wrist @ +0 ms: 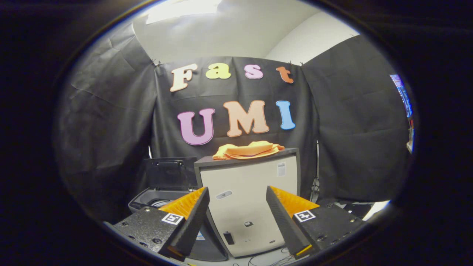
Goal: Put the clothes into the washing machine and then close the washing machine lid.
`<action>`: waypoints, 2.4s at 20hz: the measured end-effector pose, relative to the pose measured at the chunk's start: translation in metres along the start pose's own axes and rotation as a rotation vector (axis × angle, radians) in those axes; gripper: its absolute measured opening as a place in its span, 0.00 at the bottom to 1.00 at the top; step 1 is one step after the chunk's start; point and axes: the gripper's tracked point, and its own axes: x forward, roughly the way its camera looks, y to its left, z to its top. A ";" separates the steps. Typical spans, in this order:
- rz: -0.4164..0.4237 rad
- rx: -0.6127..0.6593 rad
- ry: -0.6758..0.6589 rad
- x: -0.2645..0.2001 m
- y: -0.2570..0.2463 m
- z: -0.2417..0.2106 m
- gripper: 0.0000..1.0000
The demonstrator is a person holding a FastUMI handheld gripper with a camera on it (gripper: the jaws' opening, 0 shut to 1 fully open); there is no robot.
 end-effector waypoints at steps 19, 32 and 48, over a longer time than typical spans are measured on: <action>-0.004 -0.085 0.096 0.136 -0.002 0.063 0.94; -0.004 -0.231 0.495 0.351 -0.018 0.016 0.97; 0.028 -0.117 0.559 0.368 -0.004 -0.023 0.16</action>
